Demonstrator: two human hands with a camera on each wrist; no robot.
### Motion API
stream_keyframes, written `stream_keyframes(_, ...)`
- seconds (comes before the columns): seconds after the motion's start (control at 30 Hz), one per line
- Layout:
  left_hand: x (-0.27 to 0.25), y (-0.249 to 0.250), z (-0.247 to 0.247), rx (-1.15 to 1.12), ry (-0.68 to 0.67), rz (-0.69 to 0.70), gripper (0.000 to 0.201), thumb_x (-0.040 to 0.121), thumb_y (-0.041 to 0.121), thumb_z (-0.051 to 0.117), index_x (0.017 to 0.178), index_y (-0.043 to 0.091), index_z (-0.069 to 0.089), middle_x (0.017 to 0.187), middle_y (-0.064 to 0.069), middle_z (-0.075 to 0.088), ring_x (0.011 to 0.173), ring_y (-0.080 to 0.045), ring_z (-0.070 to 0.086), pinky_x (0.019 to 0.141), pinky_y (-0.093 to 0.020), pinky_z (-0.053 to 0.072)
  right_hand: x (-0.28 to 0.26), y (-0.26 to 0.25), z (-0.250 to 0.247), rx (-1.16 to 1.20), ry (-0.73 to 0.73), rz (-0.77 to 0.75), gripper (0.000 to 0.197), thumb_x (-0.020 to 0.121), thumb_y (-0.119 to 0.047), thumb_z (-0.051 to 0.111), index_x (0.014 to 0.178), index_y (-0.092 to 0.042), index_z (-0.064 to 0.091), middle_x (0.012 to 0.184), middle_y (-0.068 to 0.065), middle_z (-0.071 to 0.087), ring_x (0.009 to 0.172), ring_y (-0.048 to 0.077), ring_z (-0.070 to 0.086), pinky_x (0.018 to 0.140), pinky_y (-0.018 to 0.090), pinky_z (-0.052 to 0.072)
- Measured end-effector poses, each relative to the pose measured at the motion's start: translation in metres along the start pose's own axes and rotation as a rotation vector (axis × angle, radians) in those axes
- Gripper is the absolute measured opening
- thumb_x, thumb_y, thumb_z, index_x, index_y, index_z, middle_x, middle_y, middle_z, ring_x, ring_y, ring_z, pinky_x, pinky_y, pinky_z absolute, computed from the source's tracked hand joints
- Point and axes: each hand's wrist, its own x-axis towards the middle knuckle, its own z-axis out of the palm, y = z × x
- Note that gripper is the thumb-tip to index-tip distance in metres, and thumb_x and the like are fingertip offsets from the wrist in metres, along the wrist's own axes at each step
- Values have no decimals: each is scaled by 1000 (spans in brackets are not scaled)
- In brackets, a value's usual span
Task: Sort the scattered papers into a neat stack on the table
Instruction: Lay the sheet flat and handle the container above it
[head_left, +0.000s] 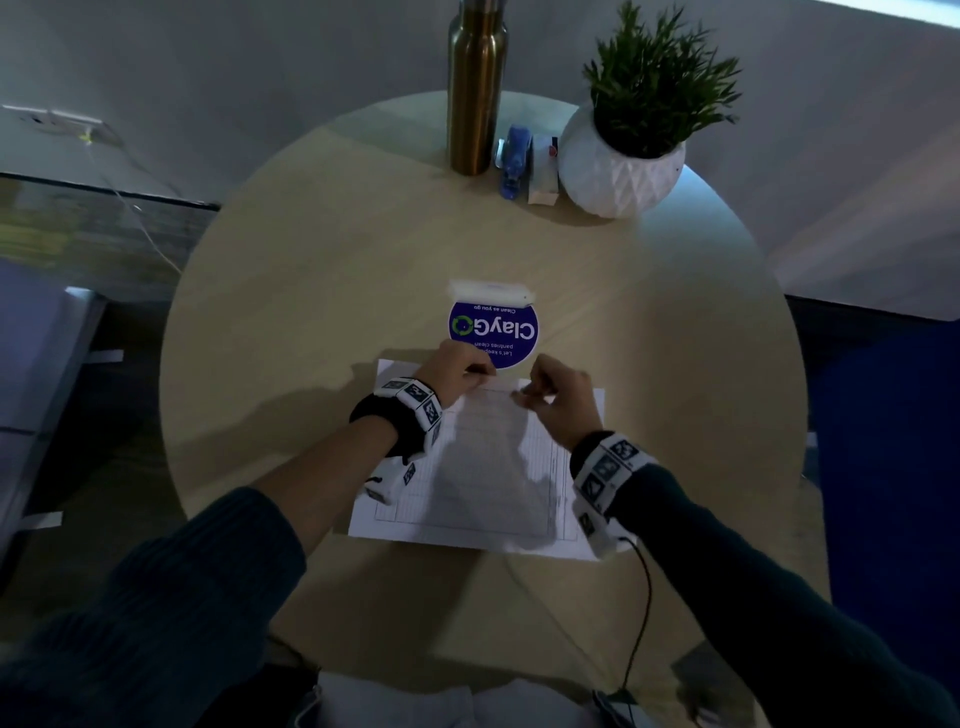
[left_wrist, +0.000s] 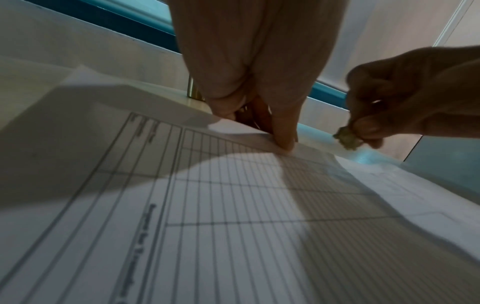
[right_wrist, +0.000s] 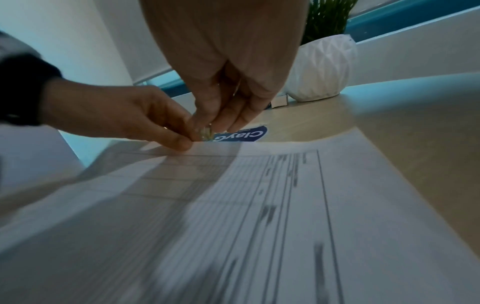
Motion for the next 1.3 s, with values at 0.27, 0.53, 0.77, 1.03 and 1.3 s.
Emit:
stream_keyframes(0.27, 1, 2, 1, 5, -57, -11, 11, 79, -2, 62, 87, -6, 68, 92, -21, 69, 91, -33, 64, 87, -42, 50, 60, -3, -1, -189, -187, -194, 36, 65, 2, 73, 59, -13, 40, 55, -2, 43, 52, 13, 41, 52, 27, 39)
stream_keyframes(0.53, 2, 3, 4, -14, -46, -104, 16, 83, 4, 60, 97, 2, 69, 102, -17, 69, 98, -29, 63, 92, -35, 48, 76, -9, -7, -208, -359, -138, 38, 62, -1, 79, 58, -13, 44, 64, -3, 51, 61, 3, 48, 55, 14, 43)
stream_keyframes(0.77, 0, 4, 4, -56, -52, -66, 11, 79, -2, 63, 88, -6, 68, 95, -21, 70, 92, -33, 65, 90, -48, 51, 69, -18, -6, -267, -377, -125, 37, 65, 4, 75, 57, -12, 43, 69, 5, 55, 67, 16, 51, 57, 14, 43)
stream_keyframes(1.03, -3, 12, -1, -13, -18, -31, 14, 80, 1, 65, 91, -6, 69, 96, -21, 70, 93, -31, 65, 90, -35, 49, 65, -26, -11, -312, -367, -115, 47, 67, 6, 72, 50, -21, 37, 70, 12, 58, 74, 23, 56, 69, 34, 54)
stream_keyframes(1.3, -6, 15, 0, -54, 28, -48, 12, 81, -1, 62, 88, -5, 70, 91, -20, 70, 85, -28, 64, 81, -36, 50, 66, -23, -11, -230, -398, 43, 15, 67, -4, 79, 76, -4, 67, 83, 7, 66, 81, 15, 58, 71, 19, 48)
